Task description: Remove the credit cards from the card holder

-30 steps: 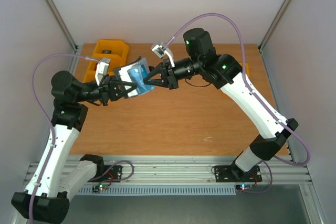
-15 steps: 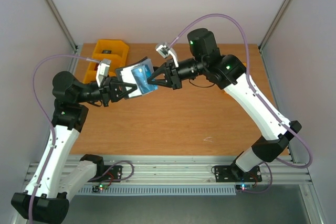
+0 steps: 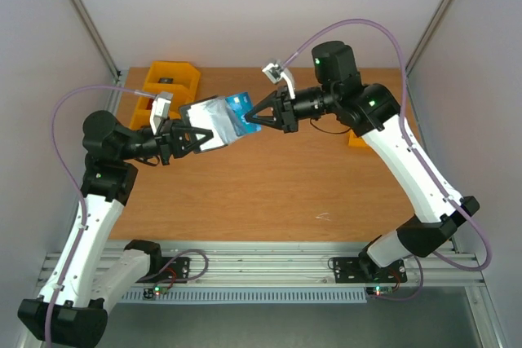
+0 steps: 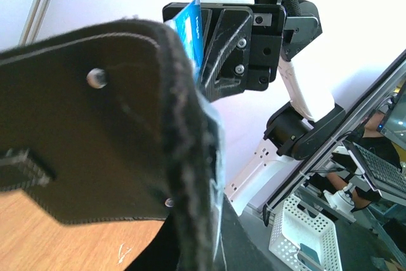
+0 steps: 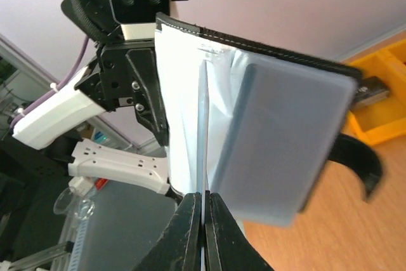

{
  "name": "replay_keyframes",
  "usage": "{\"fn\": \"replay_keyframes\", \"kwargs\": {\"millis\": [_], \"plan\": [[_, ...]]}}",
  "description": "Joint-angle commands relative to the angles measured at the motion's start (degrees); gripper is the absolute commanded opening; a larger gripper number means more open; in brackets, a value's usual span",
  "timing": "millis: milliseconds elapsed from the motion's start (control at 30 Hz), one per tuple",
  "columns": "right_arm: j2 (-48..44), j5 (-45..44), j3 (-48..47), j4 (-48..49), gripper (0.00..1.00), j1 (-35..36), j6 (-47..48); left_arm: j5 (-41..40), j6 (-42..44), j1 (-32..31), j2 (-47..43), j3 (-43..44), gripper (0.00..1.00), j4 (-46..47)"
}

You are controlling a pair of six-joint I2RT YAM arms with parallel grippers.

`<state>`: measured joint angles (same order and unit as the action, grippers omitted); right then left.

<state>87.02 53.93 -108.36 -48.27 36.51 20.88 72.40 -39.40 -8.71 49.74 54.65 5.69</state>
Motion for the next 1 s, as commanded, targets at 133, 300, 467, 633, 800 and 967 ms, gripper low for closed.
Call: {"fn": "replay_keyframes", "kwargs": {"millis": [133, 300, 467, 633, 800, 967], "plan": [[-3.9, -2.9, 0.8, -4.2, 0.01, -4.5, 3.4, -0.4, 2.9, 0.0, -1.0, -0.7, 0.00, -3.1], [-5.0, -7.2, 1.2, -7.0, 0.01, -8.8, 3.4, -3.1, 7.7, -0.1, -1.0, -2.2, 0.00, -12.5], [-5.3, -13.2, 1.3, -11.5, 0.01, -10.8, 4.4, -5.7, 12.1, -1.5, 0.0, -4.5, 0.00, -17.5], [-6.3, -16.3, 3.6, -12.6, 0.01, -10.9, 5.8, -8.6, 13.2, -4.5, 4.9, -5.8, 0.00, -16.1], [-6.9, -17.6, 6.2, -13.0, 0.01, -12.1, 6.7, -10.1, 10.4, -8.4, 14.2, -5.7, 0.00, -8.8], [-6.4, -18.4, 8.2, -13.3, 0.01, -15.6, 8.1, -9.5, 9.1, -14.8, 28.4, 0.3, 0.00, -2.3]]}}
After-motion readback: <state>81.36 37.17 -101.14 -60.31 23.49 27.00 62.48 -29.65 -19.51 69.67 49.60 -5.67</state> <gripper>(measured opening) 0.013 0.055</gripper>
